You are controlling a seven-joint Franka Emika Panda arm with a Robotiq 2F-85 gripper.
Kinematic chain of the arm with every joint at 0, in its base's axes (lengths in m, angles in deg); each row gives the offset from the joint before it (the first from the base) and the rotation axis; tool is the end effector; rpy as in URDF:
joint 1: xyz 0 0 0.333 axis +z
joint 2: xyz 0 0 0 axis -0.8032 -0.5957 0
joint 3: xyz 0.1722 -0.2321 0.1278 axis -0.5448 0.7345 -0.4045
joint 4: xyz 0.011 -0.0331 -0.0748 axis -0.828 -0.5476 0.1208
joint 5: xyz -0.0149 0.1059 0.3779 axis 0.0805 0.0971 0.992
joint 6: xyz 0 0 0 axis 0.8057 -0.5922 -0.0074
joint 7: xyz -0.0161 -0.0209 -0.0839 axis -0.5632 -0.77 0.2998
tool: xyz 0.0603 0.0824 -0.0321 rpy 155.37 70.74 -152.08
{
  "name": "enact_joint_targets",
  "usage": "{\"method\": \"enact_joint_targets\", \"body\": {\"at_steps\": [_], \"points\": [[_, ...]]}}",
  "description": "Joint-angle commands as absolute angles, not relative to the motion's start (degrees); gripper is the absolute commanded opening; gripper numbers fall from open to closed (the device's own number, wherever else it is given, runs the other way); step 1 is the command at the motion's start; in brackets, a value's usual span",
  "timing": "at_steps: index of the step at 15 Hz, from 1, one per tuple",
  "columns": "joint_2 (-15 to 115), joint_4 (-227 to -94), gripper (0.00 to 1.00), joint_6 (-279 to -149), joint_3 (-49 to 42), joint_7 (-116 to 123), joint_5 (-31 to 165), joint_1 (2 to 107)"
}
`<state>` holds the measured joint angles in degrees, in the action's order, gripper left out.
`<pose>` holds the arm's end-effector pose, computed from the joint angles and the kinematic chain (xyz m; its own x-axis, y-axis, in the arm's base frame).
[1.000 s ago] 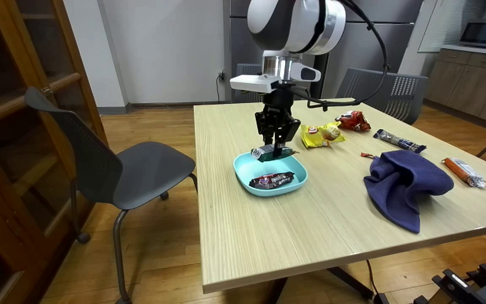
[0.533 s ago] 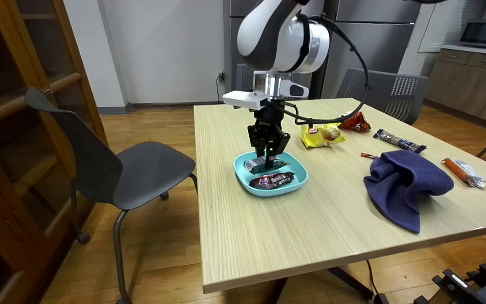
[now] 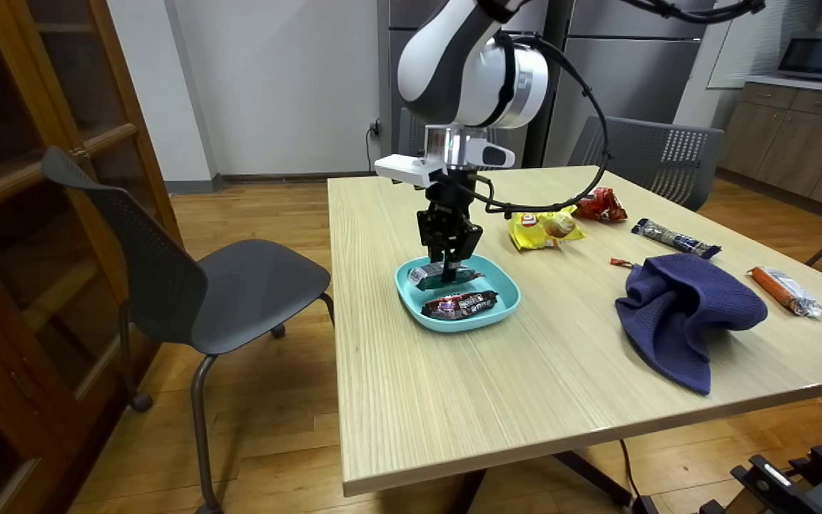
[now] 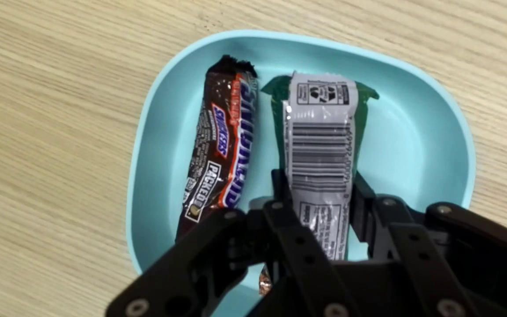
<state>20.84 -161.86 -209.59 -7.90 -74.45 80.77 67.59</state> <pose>0.6441 0.1709 0.1409 0.2357 -0.9604 -0.1488 -0.9543 -0.2576 0.1512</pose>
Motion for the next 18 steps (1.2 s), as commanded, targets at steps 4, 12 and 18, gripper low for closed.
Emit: {"method": "enact_joint_targets", "body": {"at_steps": [4, 12, 18], "points": [[24.1, -163.1, 0.88, -205.9, -8.4, -74.7, 80.7, 67.3], [33.7, -171.8, 1.0, -202.3, -7.3, -70.9, 77.2, 66.6], [39.9, -178.4, 1.0, -197.7, -4.0, -61.8, 64.4, 65.8]]}}
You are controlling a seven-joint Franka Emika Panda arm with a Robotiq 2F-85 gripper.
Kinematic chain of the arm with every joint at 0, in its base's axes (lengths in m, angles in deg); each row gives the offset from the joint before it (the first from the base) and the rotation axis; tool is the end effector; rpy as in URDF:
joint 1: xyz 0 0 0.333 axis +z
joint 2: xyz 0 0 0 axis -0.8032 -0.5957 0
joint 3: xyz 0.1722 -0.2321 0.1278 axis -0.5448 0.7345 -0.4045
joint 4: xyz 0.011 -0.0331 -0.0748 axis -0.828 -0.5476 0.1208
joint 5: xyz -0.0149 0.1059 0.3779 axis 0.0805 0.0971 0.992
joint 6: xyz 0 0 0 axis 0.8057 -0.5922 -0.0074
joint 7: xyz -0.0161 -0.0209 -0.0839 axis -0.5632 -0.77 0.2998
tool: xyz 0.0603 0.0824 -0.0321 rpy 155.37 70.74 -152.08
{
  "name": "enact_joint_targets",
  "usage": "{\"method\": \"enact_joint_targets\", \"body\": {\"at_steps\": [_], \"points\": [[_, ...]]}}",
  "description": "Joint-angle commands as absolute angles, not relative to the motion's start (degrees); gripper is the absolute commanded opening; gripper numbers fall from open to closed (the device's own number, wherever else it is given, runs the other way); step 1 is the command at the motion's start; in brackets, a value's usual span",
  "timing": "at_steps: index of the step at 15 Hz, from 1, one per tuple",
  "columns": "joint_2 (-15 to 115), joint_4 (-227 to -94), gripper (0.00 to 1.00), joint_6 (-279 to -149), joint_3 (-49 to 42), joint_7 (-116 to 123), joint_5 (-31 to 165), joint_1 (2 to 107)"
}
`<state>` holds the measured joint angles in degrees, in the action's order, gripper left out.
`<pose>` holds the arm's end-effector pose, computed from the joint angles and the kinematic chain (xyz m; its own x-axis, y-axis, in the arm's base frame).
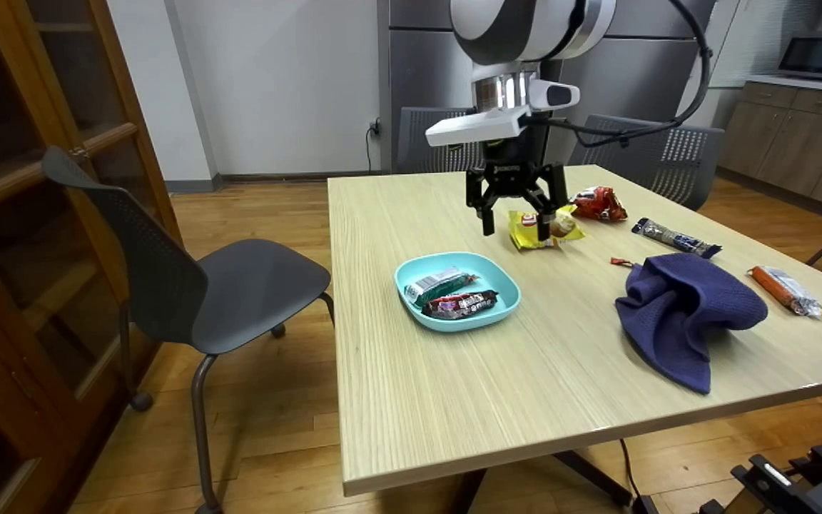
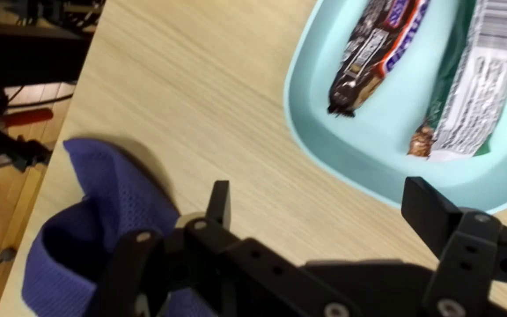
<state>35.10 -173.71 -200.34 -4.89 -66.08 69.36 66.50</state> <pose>0.6018 0.1109 0.2115 0.4471 -0.8932 -0.0473 -0.8537 -0.4419 0.2754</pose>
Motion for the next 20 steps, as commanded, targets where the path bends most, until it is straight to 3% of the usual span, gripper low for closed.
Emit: {"method": "enact_joint_targets", "body": {"at_steps": [1, 11, 20], "points": [[40.9, -179.6, 1.0, -197.8, -3.4, -60.0, 62.1, 65.3], [46.0, -187.3, 1.0, -207.4, 3.3, -35.7, 39.4, 56.0], [40.7, -183.1, 1.0, -220.4, 5.4, -0.8, 47.2, 42.9]]}}
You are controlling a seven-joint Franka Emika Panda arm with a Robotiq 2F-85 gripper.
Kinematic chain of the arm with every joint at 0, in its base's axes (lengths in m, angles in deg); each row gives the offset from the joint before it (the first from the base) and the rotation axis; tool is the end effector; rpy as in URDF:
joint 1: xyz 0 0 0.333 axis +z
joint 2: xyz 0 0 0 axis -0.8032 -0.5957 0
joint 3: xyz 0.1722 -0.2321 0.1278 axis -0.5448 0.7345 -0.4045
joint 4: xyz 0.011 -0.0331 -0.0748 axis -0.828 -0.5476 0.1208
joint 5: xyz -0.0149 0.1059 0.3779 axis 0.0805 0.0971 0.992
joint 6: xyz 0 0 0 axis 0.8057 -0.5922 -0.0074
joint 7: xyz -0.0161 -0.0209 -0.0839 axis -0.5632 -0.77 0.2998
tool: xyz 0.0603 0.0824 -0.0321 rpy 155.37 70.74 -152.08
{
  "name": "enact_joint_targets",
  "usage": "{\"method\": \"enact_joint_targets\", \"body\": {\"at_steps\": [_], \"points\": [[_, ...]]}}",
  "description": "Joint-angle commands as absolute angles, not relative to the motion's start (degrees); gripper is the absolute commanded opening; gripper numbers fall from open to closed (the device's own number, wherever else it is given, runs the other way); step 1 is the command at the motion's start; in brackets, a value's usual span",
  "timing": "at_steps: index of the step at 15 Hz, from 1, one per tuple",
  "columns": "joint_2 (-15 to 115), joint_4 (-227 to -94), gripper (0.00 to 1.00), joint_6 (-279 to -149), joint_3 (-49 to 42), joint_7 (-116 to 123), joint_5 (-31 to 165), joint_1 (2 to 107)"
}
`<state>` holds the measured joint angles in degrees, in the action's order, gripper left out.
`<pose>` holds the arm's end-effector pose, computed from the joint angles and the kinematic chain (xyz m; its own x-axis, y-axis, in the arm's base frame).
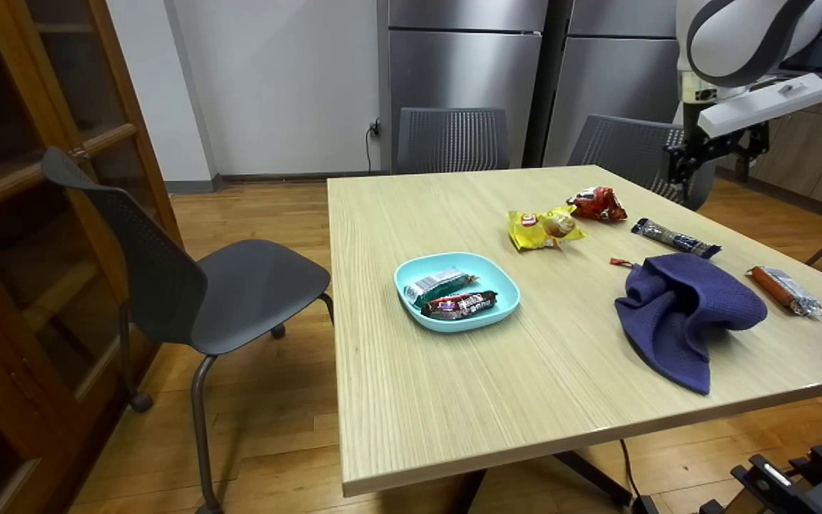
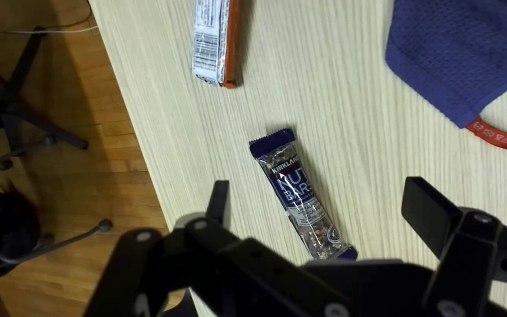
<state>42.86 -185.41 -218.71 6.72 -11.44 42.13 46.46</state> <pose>0.5542 -0.2147 0.2442 0.9521 -0.3049 0.0247 -0.2891 -0.8703 0.3989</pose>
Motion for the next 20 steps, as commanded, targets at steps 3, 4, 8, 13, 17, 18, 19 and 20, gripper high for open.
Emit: {"method": "enact_joint_targets", "body": {"at_steps": [3, 4, 8, 13, 17, 18, 19, 20], "points": [[41.7, -184.9, 1.0, -219.8, 8.1, -5.8, 45.4, 45.6], [41.7, -184.9, 1.0, -219.8, 8.1, -5.9, 45.4, 45.7], [41.7, -184.9, 1.0, -219.8, 7.9, -6.1, 45.3, 46.4], [41.7, -184.8, 1.0, -220.1, 8.3, -5.5, 44.0, 46.7], [40.6, -183.5, 1.0, -220.8, 7.1, 3.6, 46.0, 43.5], [40.3, -183.4, 1.0, -221.3, 7.2, 5.3, 46.1, 42.9], [39.7, -183.2, 1.0, -222.0, 7.0, 6.7, 46.7, 42.3], [39.1, -182.9, 1.0, -222.9, 6.9, 8.1, 47.0, 41.7]]}}
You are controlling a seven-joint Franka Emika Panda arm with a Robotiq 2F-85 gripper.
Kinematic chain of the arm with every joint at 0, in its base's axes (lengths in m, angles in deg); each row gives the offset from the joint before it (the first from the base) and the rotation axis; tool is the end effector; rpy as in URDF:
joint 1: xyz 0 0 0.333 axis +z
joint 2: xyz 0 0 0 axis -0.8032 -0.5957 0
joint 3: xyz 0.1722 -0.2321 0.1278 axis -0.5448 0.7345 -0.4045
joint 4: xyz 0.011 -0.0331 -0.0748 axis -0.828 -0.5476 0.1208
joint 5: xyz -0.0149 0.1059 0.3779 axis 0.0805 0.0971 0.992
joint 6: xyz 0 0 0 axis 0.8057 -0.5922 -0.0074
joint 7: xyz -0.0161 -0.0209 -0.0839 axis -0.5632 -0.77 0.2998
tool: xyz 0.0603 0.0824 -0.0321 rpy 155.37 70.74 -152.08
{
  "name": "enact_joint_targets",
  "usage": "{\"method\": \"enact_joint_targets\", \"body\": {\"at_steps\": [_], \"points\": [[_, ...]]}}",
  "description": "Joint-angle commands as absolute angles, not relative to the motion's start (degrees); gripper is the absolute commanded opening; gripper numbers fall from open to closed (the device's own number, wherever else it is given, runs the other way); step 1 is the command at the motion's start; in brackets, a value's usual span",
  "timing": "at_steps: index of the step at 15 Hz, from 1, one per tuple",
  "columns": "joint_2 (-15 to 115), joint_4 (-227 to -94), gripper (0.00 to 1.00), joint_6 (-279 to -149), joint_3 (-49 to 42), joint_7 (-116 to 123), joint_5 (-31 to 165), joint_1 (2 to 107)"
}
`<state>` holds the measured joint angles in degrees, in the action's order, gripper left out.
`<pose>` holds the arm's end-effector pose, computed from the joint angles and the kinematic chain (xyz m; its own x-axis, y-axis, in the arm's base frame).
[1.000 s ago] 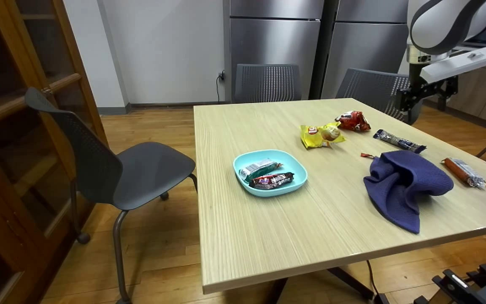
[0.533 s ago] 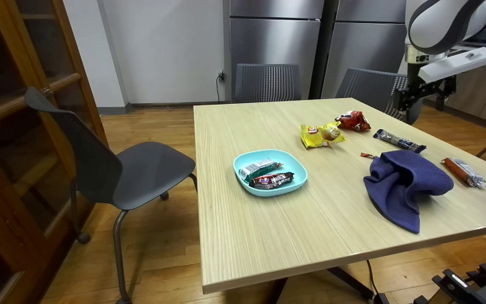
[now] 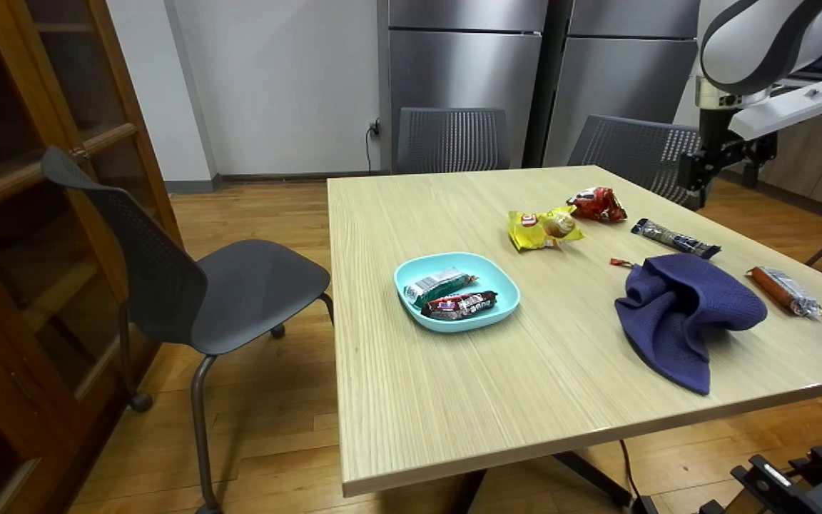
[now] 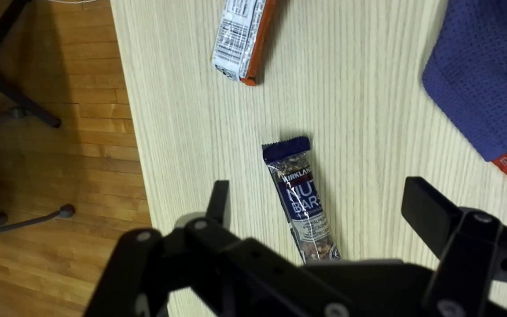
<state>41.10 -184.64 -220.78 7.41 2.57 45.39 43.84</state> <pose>0.5469 -0.2461 0.2350 0.9848 -0.1682 -0.0438 -0.1409 -0.9201 0.3655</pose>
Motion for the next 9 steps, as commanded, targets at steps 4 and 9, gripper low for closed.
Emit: {"method": "enact_joint_targets", "body": {"at_steps": [4, 9], "points": [[35.4, -179.2, 1.0, -223.2, 5.8, 14.2, 51.4, 39.2], [28.6, -171.1, 1.0, -221.1, 6.0, 13.7, 53.6, 39.0]]}}
